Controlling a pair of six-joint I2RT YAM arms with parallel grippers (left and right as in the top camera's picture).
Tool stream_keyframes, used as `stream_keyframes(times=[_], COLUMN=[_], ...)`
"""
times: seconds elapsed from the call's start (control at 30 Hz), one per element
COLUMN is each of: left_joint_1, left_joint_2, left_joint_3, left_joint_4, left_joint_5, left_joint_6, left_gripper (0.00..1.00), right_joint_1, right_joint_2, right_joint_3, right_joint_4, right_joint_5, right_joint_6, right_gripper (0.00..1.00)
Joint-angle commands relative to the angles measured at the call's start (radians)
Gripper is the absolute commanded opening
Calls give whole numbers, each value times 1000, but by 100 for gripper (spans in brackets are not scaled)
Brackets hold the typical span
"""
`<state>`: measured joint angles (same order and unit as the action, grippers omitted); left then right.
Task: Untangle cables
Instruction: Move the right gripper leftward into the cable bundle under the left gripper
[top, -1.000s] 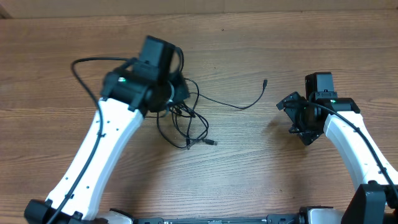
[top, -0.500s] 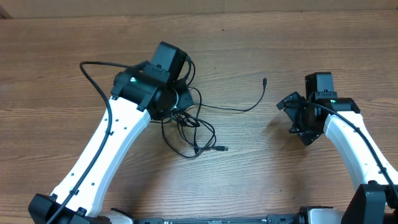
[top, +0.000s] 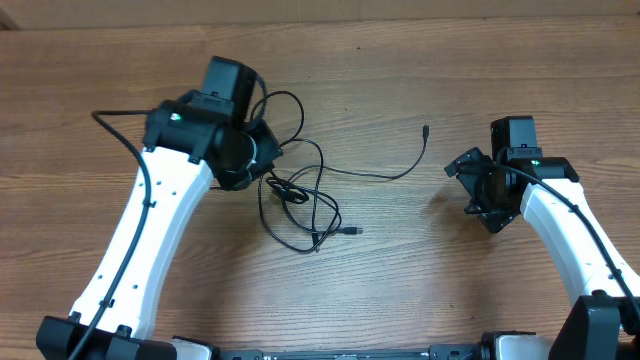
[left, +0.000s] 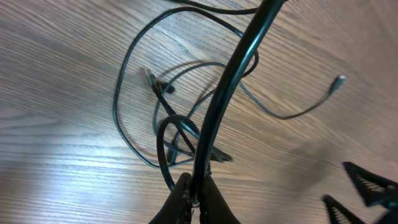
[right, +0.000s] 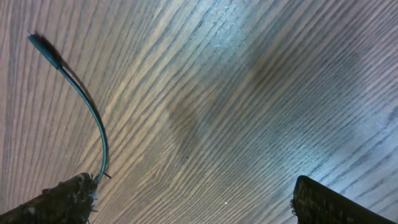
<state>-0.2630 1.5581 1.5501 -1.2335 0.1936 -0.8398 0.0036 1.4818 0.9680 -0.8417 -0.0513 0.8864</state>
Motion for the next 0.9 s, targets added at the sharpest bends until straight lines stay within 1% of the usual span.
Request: stream_keyframes(times=[0.0, 0.17, 0.2, 0.23, 0.33, 0.4, 0.43, 0.57, 0.63, 0.73, 0.8, 0.87], left_joint_1=[42, 73, 73, 73, 73, 74, 75, 87, 94, 108, 108, 108], left_joint_2=[1, 2, 2, 2, 2, 2, 2, 2, 2, 2, 2, 2], left_joint_3=[13, 13, 12, 12, 12, 12, 12, 12, 12, 12, 12, 12], left_joint_4=[4, 4, 3, 4, 3, 3, 3, -7, -10, -12, -11, -11], left_joint_5=[111, 114, 114, 114, 113, 112, 111, 114, 113, 111, 111, 113], left_joint_6=[-21, -27, -33, -33, -32, -32, -32, -32, -32, -32, -32, -36], left_gripper=[4, 4, 4, 4, 4, 4, 4, 4, 4, 4, 4, 4], right_joint_1=[3, 7, 14, 21, 66, 110, 134, 217, 260, 324, 361, 399], right_joint_2=[-12, -11, -11, -11, -11, -11, -11, -11, -15, -32, -40, -39], right_joint_3=[1, 1, 1, 1, 1, 1, 1, 1, 1, 1, 1, 0], right_joint_4=[13, -29, -39, -39, -31, -28, -33, -105, -138, -119, -58, 21], right_joint_5=[-122, -314, -358, -401, -626, -763, -791, -808, -821, -837, -816, -773], right_joint_6=[3, -24, -51, -82, -236, -332, -351, -348, -345, -328, -277, -144], right_gripper=[100, 100, 97, 96, 92, 85, 83, 75, 74, 73, 73, 73])
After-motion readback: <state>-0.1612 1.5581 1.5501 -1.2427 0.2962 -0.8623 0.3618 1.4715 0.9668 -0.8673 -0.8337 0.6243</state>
